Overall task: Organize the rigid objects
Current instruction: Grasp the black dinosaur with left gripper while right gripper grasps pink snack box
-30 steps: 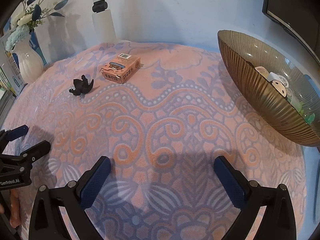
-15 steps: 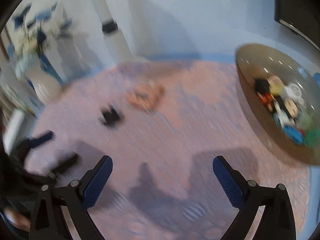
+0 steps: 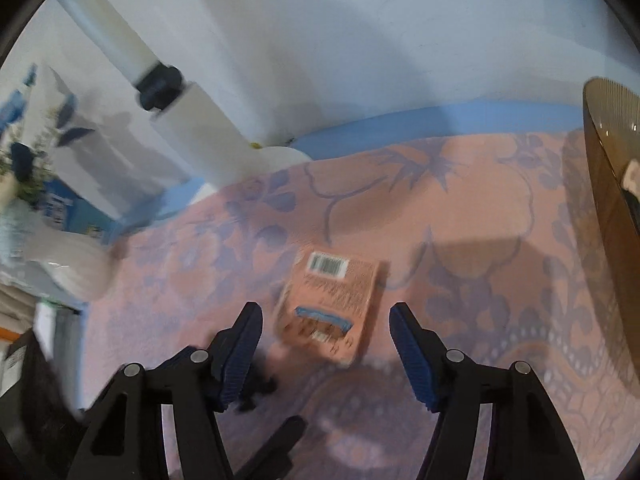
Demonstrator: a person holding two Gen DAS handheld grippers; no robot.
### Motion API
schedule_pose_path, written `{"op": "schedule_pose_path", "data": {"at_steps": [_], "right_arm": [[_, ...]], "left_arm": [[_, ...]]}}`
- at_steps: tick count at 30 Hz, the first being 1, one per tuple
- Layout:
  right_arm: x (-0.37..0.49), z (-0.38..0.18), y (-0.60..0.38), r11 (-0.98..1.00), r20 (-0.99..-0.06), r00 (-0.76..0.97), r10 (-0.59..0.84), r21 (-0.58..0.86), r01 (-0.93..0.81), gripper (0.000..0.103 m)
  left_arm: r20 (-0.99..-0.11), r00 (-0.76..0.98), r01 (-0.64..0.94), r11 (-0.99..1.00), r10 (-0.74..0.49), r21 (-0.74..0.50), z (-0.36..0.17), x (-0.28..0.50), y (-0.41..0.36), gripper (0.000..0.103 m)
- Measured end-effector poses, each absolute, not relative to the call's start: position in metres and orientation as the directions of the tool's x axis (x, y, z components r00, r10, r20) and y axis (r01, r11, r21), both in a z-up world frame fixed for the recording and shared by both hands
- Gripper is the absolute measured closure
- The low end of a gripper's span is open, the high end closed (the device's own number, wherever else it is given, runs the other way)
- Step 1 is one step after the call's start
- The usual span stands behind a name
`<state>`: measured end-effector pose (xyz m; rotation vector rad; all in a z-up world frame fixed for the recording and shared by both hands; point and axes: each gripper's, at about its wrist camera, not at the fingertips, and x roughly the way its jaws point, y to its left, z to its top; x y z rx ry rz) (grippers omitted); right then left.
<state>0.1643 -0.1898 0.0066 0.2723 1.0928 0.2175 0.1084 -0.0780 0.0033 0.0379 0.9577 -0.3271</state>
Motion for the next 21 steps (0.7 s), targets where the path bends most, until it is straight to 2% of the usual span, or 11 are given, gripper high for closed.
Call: {"op": "schedule_pose_path", "data": {"at_steps": [4, 6, 8, 12, 17, 19, 21], "right_arm": [[0.169, -0.002, -0.181, 0.958, -0.844, 0.461, 0.275, 0.278, -0.063, 0.04], [0.169, -0.002, -0.169, 0.975, -0.853, 0.473, 0.221, 0.199, -0.096, 0.053], [0.165, -0.001, -0.162, 0.981, -0.852, 0.49, 0.186, 0.13, -0.147, 0.057], [0.153, 0.0, -0.18, 0.98, -0.853, 0.488, 0.186, 0.129, -0.149, 0.058], [0.11, 0.0, -0.222, 0.951, -0.852, 0.432, 0.294, 0.215, -0.223, 0.058], [0.087, -0.001, -0.226, 0.943, -0.851, 0.431, 0.301, 0.199, -0.266, 0.058], [0.063, -0.001, -0.23, 0.937, -0.848, 0.437, 0.3, 0.176, -0.301, 0.058]], "left_arm": [[-0.796, 0.545, 0.295, 0.949, -0.265, -0.114, 0.005, 0.104, -0.078, 0.016], [-0.804, 0.541, 0.292, 0.951, -0.248, -0.097, 0.003, 0.105, -0.081, 0.016], [-0.806, 0.545, 0.294, 0.953, -0.231, -0.075, 0.002, 0.107, -0.085, 0.016], [-0.814, 0.54, 0.303, 0.952, -0.212, -0.047, 0.001, 0.109, -0.092, 0.016], [-0.812, 0.543, 0.308, 0.95, -0.215, -0.045, -0.001, 0.121, -0.093, 0.017], [-0.805, 0.554, 0.301, 0.953, -0.213, -0.046, 0.0, 0.125, -0.093, 0.041], [-0.793, 0.563, 0.309, 0.949, -0.233, -0.059, 0.002, 0.125, -0.093, 0.057]]}}
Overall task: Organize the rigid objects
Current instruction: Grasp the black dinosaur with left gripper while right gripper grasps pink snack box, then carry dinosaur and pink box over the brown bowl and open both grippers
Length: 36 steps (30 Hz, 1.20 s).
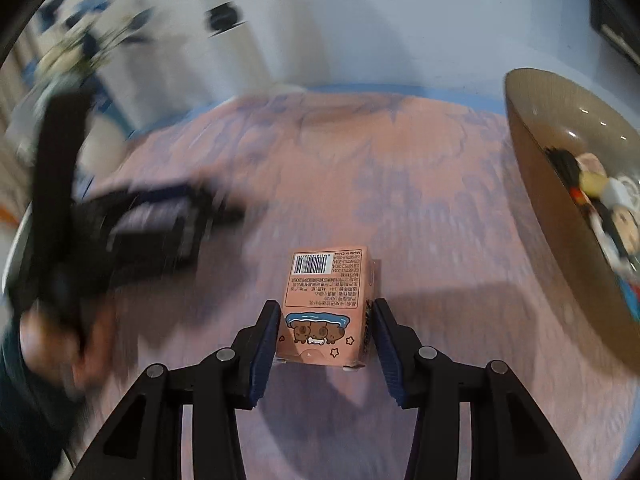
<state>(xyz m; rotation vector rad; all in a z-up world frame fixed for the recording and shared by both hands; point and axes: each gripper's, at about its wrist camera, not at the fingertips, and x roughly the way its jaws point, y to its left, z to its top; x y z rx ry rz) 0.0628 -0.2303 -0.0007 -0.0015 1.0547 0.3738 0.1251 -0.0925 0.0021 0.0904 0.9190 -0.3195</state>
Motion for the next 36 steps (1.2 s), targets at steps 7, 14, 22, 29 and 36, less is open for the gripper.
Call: {"op": "schedule_pose_path", "data": {"at_steps": [7, 14, 22, 29, 36], "right_arm": [[0.0, -0.002, -0.244, 0.924, -0.843, 0.436, 0.315, 0.168, -0.344, 0.058], [-0.042, -0.002, -0.257, 0.923, -0.839, 0.453, 0.301, 0.138, -0.358, 0.04], [-0.05, -0.003, -0.222, 0.962, -0.827, 0.544, 0.141, -0.014, -0.271, 0.062], [-0.059, 0.032, -0.263, 0.953, -0.778, 0.565, 0.273, 0.14, -0.268, 0.063], [-0.035, 0.118, -0.366, 0.995, -0.655, 0.749, 0.1, 0.089, -0.055, 0.062]], "left_arm": [[-0.775, 0.549, 0.38, 0.919, -0.312, -0.102, 0.009, 0.072, -0.087, 0.057], [-0.762, 0.538, 0.4, 0.905, -0.361, -0.146, 0.005, 0.006, -0.082, 0.057], [-0.764, 0.546, 0.38, 0.914, -0.343, -0.139, 0.009, -0.013, -0.078, 0.057], [-0.723, 0.587, 0.398, 0.907, -0.365, -0.136, 0.044, -0.01, -0.095, 0.057], [-0.608, 0.654, 0.515, 0.854, -0.45, -0.077, 0.125, 0.024, -0.164, 0.057]]}}
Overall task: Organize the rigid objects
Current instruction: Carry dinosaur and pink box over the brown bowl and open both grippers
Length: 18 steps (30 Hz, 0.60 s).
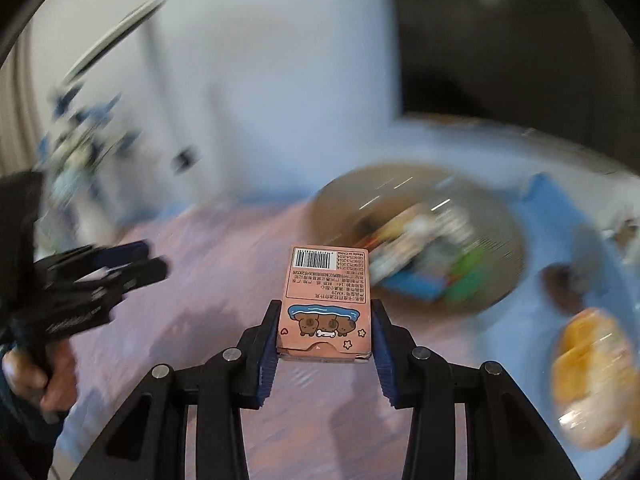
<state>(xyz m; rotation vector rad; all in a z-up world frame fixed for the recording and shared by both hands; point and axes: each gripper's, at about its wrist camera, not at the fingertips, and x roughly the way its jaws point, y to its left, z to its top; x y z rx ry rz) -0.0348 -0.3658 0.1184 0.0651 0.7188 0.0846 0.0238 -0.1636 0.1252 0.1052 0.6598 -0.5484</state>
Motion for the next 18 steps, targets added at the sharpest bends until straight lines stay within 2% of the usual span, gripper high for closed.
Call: {"op": "schedule_pose_path", "data": {"at_steps": [2, 5, 10, 14, 18], "right_arm": [[-0.02, 0.136, -0.39, 0.997, -0.633, 0.773, 0.041, 0.074, 0.007, 0.062], [-0.003, 0.153, -0.432, 0.986, -0.612, 0.79, 0.031, 0.146, 0.075, 0.062], [0.032, 0.158, -0.471, 0.962, -0.628, 0.778, -0.021, 0.199, 0.187, 0.062], [0.056, 0.147, -0.466, 0.974, -0.667, 0.739, -0.098, 0.088, 0.208, 0.062], [0.072, 0.124, -0.472, 0.967, -0.713, 0.693, -0.106, 0.09, 0.24, 0.063]], "left_arm": [[-0.582, 0.656, 0.547, 0.834, -0.48, -0.071, 0.143, 0.042, -0.192, 0.057], [-0.572, 0.632, 0.562, 0.817, -0.523, -0.126, 0.151, 0.07, -0.223, 0.057], [-0.583, 0.603, 0.564, 0.808, -0.544, -0.171, 0.146, 0.102, -0.263, 0.057], [-0.596, 0.587, 0.576, 0.8, -0.548, -0.168, 0.136, 0.112, -0.283, 0.057], [-0.625, 0.574, 0.58, 0.801, -0.53, -0.147, 0.125, 0.114, -0.293, 0.057]]}}
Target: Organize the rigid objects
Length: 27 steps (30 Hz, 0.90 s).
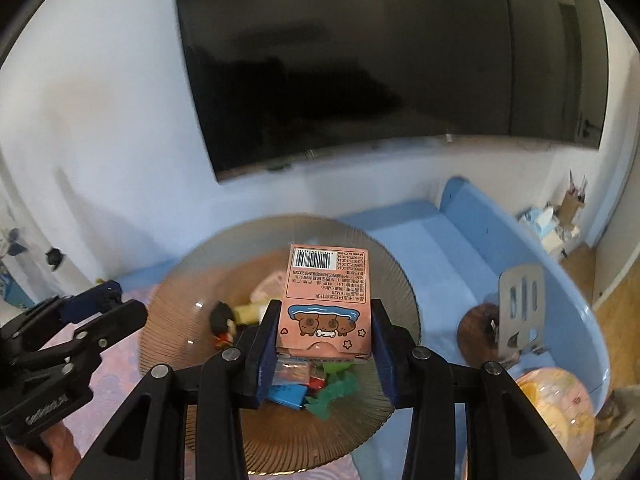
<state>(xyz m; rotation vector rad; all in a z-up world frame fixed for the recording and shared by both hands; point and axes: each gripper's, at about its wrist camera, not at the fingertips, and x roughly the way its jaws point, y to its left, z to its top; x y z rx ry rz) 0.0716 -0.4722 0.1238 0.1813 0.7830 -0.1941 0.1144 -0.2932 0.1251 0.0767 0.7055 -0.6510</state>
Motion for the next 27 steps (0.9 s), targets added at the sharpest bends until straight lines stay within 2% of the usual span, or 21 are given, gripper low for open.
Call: {"op": "schedule_pose_path", "data": {"at_steps": [1, 2, 3, 4, 7, 10, 15, 21, 22, 23, 24, 25, 27], "right_arm": [[0.073, 0.119, -0.476, 0.964, -0.72, 0.687, -0.096, 0.104, 0.244, 0.06], [0.075, 0.115, -0.478, 0.964, -0.723, 0.687, -0.076, 0.124, 0.237, 0.053], [0.075, 0.112, -0.481, 0.965, -0.718, 0.693, -0.067, 0.132, 0.229, 0.048], [0.074, 0.112, -0.481, 0.965, -0.708, 0.702, -0.076, 0.124, 0.23, 0.044], [0.068, 0.118, -0.48, 0.964, -0.696, 0.707, -0.124, 0.083, 0.251, 0.044], [0.059, 0.128, -0.472, 0.967, -0.684, 0.725, -0.084, 0.12, 0.225, 0.044], [0.04, 0.147, -0.427, 0.985, -0.657, 0.752, -0.056, 0.088, 0.15, 0.043], [0.018, 0.157, -0.346, 0.995, -0.636, 0.768, 0.075, 0.096, -0.018, 0.042], [0.013, 0.155, -0.332, 0.994, -0.633, 0.768, 0.098, 0.107, -0.039, 0.038], [0.007, 0.148, -0.315, 0.99, -0.634, 0.762, 0.132, 0.126, -0.067, 0.024], [0.004, 0.143, -0.305, 0.988, -0.636, 0.757, 0.148, 0.134, -0.081, 0.017], [-0.001, 0.13, -0.286, 0.985, -0.642, 0.749, 0.164, 0.142, -0.094, 0.012], [-0.011, 0.102, -0.254, 0.984, -0.664, 0.726, 0.179, 0.136, -0.118, 0.013]], "left_arm": [[-0.629, 0.57, 0.582, 0.8, -0.529, -0.145, 0.125, 0.114, -0.295, 0.051], [-0.641, 0.556, 0.589, 0.795, -0.529, -0.146, 0.123, 0.113, -0.296, 0.043], [-0.651, 0.543, 0.594, 0.791, -0.53, -0.149, 0.123, 0.112, -0.296, 0.026], [-0.647, 0.544, 0.601, 0.786, -0.534, -0.144, 0.125, 0.106, -0.293, 0.021], [-0.612, 0.59, 0.601, 0.793, -0.527, -0.102, 0.13, 0.09, -0.277, 0.018], [-0.627, 0.588, 0.568, 0.813, -0.51, -0.129, 0.131, 0.085, -0.252, 0.018], [-0.611, 0.642, 0.475, 0.866, -0.463, -0.156, 0.137, 0.067, -0.193, 0.018], [-0.562, 0.771, 0.293, 0.95, -0.299, -0.103, 0.149, 0.026, -0.111, 0.017], [-0.55, 0.796, 0.24, 0.966, -0.253, -0.097, 0.147, 0.015, -0.095, 0.013], [-0.54, 0.814, 0.196, 0.976, -0.215, -0.094, 0.144, 0.007, -0.083, 0.009], [-0.529, 0.831, 0.147, 0.985, -0.171, -0.087, 0.138, -0.003, -0.07, 0.001], [-0.522, 0.844, 0.102, 0.992, -0.126, -0.075, 0.129, -0.013, -0.058, 0.001], [-0.528, 0.847, 0.034, 0.998, -0.054, -0.047, 0.108, -0.029, -0.039, 0.001]]}}
